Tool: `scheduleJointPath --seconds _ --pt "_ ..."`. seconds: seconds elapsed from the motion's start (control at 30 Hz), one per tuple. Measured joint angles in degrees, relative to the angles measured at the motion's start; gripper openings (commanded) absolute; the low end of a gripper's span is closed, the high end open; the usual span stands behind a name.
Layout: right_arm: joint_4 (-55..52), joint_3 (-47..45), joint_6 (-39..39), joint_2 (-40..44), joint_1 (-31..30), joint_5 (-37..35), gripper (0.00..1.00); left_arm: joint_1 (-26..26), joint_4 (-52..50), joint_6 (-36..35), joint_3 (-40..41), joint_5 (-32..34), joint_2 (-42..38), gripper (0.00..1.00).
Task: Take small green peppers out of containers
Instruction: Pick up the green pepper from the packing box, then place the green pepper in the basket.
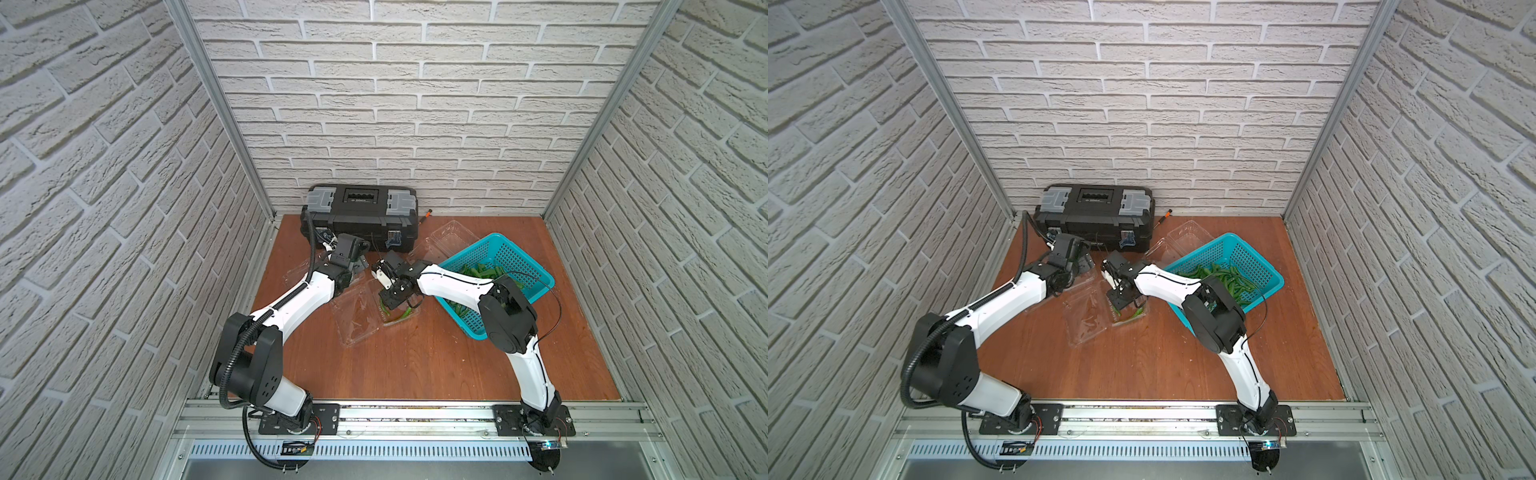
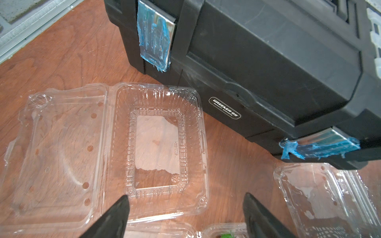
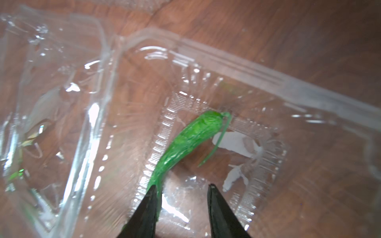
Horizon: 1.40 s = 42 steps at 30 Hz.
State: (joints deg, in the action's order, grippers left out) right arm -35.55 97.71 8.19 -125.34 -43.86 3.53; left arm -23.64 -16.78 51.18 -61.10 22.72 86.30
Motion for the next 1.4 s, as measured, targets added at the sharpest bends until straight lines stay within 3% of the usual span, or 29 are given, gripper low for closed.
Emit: scheduleJointPath --seconds 0.23,0.37,0.53,0.63,0.8,1.03,1.2,1.23,1.33,1.4 --pt "-0.1 1.1 -0.3 -2.1 0.0 2.7 0.42 0.0 -0.2 -0.1 0.0 -0.6 0.0 0.87" --pt "-0.4 1.4 -0.3 -3.0 0.0 1.8 0.37 0.0 -0.3 -0.1 0.0 -0.9 0.0 0.87" --pt "-0.4 1.8 0.0 -3.4 -0.2 -1.3 0.08 0.0 -0.5 -1.0 -0.7 -1.7 0.5 0.87" --pt "0.8 1.0 0.0 -3.0 -0.2 -2.2 0.02 0.0 -0.5 -2.5 -1.6 -2.8 1.2 0.87" --pt "5.0 -5.6 0.4 1.8 -0.2 -2.4 0.02 -0.9 -0.4 -9.4 -3.3 -7.2 2.8 0.87" --pt "8.1 -15.1 3.8 14.9 2.3 -4.3 0.02 -3.8 4.4 -21.1 -5.8 -15.2 1.6 0.86" --pt "16.7 -21.8 10.7 27.9 7.9 -14.4 0.03 -6.9 0.0 -30.0 -6.1 -22.6 3.2 0.84" --pt "17.5 -22.9 12.3 30.1 9.0 -16.8 0.04 -7.6 -1.2 -31.6 -6.4 -23.8 4.2 0.84" --pt "18.1 -26.4 19.8 36.8 13.0 -26.8 0.26 -10.3 -5.3 -35.7 -7.9 -27.2 8.7 0.84" --pt "16.7 -27.7 23.9 38.9 15.2 -32.2 0.32 -11.8 -7.8 -37.6 -9.2 -28.6 11.8 0.84"
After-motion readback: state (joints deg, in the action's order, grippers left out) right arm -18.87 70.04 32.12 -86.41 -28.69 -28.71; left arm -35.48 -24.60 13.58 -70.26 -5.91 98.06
